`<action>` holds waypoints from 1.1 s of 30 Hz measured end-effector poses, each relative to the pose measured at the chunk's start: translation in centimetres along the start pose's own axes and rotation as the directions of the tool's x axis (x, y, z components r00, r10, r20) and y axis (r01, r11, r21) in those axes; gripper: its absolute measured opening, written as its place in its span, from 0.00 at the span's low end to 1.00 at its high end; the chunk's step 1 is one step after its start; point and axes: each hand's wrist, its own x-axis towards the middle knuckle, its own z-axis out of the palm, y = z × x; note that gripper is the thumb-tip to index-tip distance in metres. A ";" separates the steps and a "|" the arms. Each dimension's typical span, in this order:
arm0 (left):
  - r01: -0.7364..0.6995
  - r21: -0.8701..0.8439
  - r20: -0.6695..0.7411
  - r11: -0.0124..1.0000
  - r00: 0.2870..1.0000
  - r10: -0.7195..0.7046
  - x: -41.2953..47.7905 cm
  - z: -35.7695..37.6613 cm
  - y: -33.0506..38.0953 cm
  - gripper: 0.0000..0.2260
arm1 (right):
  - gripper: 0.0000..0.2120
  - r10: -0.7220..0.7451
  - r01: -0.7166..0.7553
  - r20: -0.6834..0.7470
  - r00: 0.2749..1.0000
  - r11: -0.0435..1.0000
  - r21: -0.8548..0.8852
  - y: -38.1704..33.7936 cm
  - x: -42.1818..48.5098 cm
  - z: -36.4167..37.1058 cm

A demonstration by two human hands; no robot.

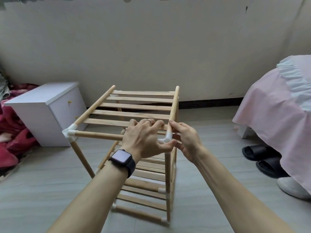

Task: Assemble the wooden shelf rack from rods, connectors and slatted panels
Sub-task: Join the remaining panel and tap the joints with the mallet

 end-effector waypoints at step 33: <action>0.599 -0.744 0.643 -0.297 0.523 -0.559 -4.4 -0.9 -14.0 0.16 | 0.42 -0.237 0.407 0.422 0.875 -0.109 -0.907 -1.8 -1.9 9.5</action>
